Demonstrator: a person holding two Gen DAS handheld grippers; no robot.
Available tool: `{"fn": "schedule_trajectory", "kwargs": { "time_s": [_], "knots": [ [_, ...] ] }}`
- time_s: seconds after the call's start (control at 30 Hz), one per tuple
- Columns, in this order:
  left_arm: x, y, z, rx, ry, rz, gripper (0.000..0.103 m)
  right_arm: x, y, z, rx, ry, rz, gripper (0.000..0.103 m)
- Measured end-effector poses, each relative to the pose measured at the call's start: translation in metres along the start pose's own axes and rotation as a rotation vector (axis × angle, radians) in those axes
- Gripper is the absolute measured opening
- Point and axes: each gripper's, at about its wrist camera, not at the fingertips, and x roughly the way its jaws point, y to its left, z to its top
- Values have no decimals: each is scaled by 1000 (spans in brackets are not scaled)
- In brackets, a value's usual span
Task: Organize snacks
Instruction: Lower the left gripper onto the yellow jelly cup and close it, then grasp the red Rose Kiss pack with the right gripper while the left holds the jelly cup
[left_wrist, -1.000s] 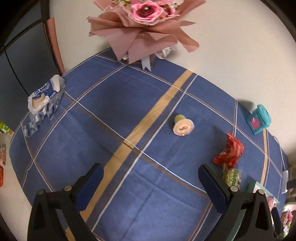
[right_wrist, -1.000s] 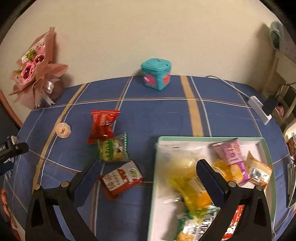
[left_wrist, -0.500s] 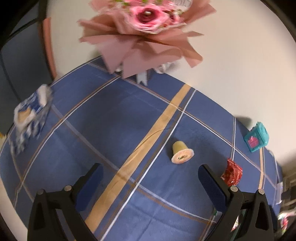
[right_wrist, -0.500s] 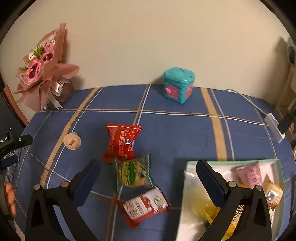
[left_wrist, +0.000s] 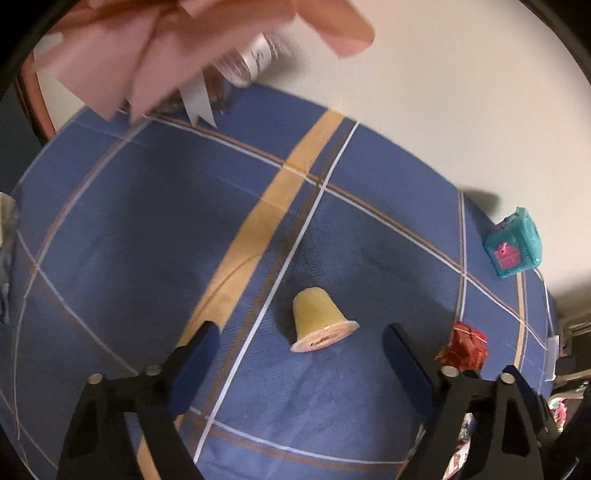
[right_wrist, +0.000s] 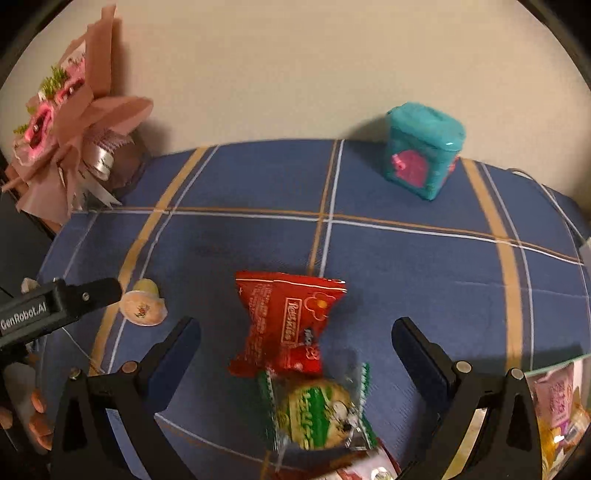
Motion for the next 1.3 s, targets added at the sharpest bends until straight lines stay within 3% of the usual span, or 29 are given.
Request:
{"fn": "schedule_trajectory", "kwargs": {
  "time_s": [0.17,0.23,0.4,0.5,0.53,0.57,0.6,0.9,1.07,1.3],
  "knots": [
    [21,-4,4,-1,35,-21,80,20,1,5,16,40,8,101],
    [30,-6,5,-9,53,-31,79,25,1,5,20,55,10,94],
    [39,-8,7,-26,63,-48,65,34,0,4,44,97,47,64],
    [41,-9,6,-32,64,-60,49,35,-1,5,63,110,69,58],
    [40,-10,5,-37,63,-58,46,35,-1,4,65,110,80,57],
    [39,-10,5,-35,60,-51,46,34,-1,4,66,110,91,47],
    [38,-11,3,-32,56,-44,46,33,-1,3,65,112,95,46],
    [0,-12,-18,-89,-13,-48,46,-14,-1,4,53,44,116,45],
    [-28,-9,-45,-135,-49,-56,46,-59,-4,-7,29,-21,103,45],
    [-46,-15,-86,-183,-39,-65,46,-103,-11,-40,23,-86,66,45]
  ]
}}
